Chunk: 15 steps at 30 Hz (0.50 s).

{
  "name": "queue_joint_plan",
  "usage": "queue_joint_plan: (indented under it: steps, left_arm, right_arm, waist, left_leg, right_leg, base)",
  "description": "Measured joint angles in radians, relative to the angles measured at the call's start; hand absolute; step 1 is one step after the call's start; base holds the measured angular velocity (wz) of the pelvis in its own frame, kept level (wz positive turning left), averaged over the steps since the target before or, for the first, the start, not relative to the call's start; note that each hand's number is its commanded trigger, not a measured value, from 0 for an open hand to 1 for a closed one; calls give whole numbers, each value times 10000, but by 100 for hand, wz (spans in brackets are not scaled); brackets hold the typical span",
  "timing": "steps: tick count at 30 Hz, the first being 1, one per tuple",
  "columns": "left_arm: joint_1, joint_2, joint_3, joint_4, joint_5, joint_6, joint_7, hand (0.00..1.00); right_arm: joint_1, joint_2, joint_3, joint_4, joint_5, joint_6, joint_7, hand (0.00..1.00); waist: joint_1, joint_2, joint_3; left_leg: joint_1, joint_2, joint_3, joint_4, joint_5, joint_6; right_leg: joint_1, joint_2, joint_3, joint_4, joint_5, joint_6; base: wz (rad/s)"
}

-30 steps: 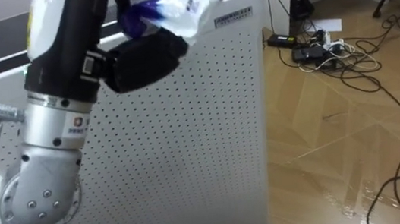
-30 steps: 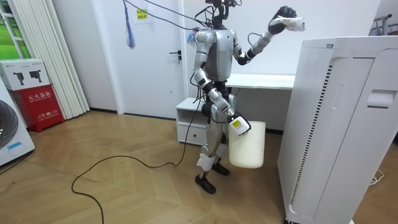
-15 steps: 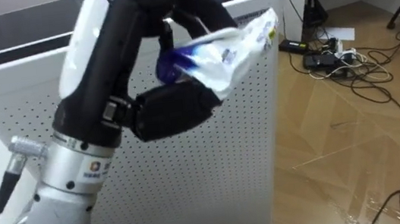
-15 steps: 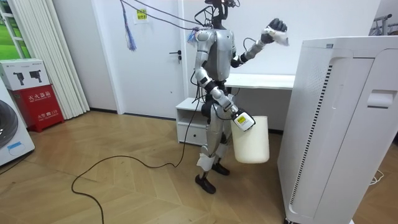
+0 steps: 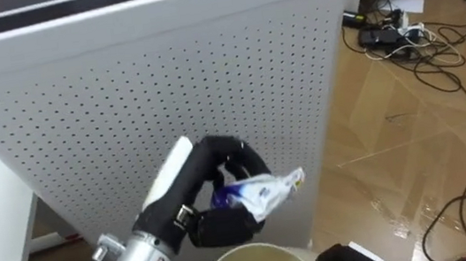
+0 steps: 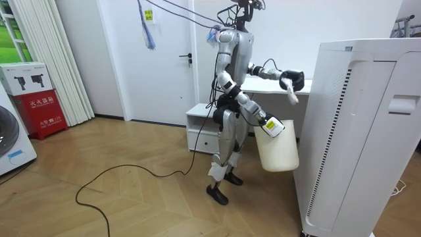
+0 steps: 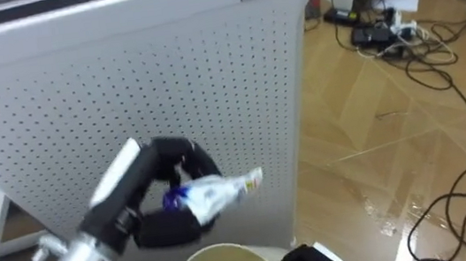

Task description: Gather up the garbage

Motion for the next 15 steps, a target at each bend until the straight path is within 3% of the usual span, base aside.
queue_joint_plan:
  steps: [9, 15]
  left_arm:
    - [1, -104, -546, 1461, -6, -53, -251, 100]
    - [10, -155, -566, 2647, 11, 13, -1064, 100]
  right_arm:
    - [-269, -50, -7, 48, 51, -317, -6, 100]
    - [-303, -84, -15, 205, 172, -384, 3, 100]
  waist:
    - [-57, -83, 2]
    - [-75, -78, 0]
  left_leg:
    - [-443, 5, 25, 12, 0, 0]
    - [-910, 26, 28, 217, 0, 0]
  right_leg:
    - [-444, -3, 12, 18, 0, 0]
    - [-883, -2, 9, 181, 0, -1]
  base:
    - [1]
    - [0]
